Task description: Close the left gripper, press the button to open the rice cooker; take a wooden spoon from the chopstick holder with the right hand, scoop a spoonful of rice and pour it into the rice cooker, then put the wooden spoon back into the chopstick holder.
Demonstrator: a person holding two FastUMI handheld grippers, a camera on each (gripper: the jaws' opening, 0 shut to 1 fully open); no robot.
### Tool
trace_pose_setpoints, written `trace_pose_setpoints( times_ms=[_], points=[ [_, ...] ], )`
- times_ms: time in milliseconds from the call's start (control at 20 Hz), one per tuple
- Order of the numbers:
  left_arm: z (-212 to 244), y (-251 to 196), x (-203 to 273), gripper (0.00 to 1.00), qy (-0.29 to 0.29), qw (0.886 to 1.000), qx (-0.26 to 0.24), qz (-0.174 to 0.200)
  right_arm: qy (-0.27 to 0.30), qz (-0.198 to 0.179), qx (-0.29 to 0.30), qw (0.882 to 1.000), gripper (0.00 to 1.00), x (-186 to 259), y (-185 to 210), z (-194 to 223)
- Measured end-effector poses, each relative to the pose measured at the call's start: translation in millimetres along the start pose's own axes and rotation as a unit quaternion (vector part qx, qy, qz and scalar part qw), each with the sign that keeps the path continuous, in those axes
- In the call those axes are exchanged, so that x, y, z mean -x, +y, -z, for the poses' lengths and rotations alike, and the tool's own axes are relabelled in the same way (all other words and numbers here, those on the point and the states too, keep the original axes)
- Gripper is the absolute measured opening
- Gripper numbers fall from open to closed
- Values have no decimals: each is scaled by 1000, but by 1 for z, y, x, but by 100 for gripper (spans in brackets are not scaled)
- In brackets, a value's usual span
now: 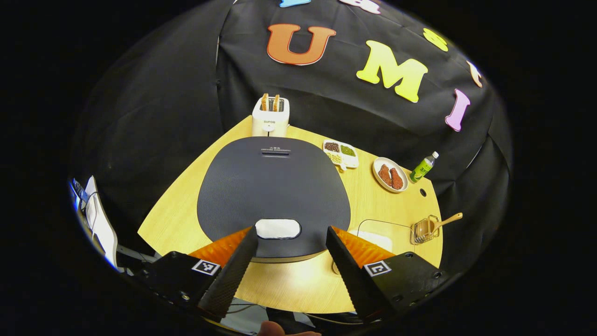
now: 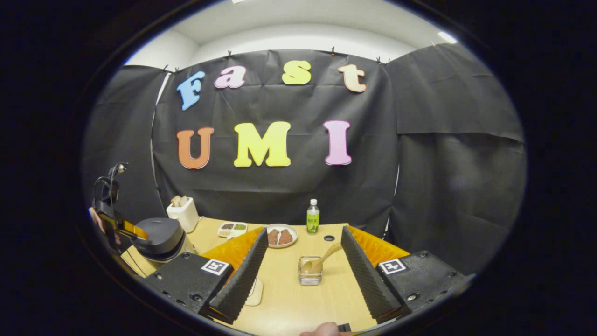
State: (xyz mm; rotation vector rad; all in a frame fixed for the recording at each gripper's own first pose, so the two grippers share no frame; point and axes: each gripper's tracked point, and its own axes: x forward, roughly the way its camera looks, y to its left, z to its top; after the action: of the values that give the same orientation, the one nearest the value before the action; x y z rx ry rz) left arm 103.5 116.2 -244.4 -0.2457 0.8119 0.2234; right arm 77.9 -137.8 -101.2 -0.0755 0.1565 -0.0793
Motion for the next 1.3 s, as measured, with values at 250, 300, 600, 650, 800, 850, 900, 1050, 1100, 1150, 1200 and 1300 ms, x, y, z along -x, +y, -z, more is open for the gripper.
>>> trace_pose_setpoints(
  times_ms=[250,300,600,650,800,850,900,1050,1100,1150,1200,1300],
  points=[
    [9,3,-9,96,15,1000,2,-7,-12,-9,-1,1000,100,-4,12,-12],
    [9,3,-9,96,15,1000,-1,-8,-14,-9,-2,1000,100,-5,12,-13],
    [21,6,-15,97,30,999,-11,-25,-20,-14,-18,1000,100,-14,12,-14],
    [19,5,-17,97,24,999,-10,-25,-20,-17,-20,999,100,-17,13,-13],
    [20,7,-17,96,23,999,-6,-36,-20,-31,-30,999,100,-31,13,-12],
    [18,7,-18,97,19,999,-2,-43,-20,-38,-32,999,94,-37,15,-12],
    [15,7,-19,96,15,999,7,-51,-21,-44,-32,998,94,-44,14,-12],
    [13,6,-18,96,-5,998,22,-61,-37,-66,-44,996,94,-63,14,-16],
    [11,5,-15,96,-11,998,24,-64,-38,-71,-46,996,100,-68,12,-15],
    [10,2,-10,95,-19,998,24,-62,-36,-75,-47,995,94,-71,10,-15],
    [4,-2,-3,95,-34,998,21,-57,-35,-77,-49,995,100,-71,9,-19],
    [-14,-14,19,95,-81,996,9,-43,-50,-73,-52,995,94,-60,6,-35]
  ],
)
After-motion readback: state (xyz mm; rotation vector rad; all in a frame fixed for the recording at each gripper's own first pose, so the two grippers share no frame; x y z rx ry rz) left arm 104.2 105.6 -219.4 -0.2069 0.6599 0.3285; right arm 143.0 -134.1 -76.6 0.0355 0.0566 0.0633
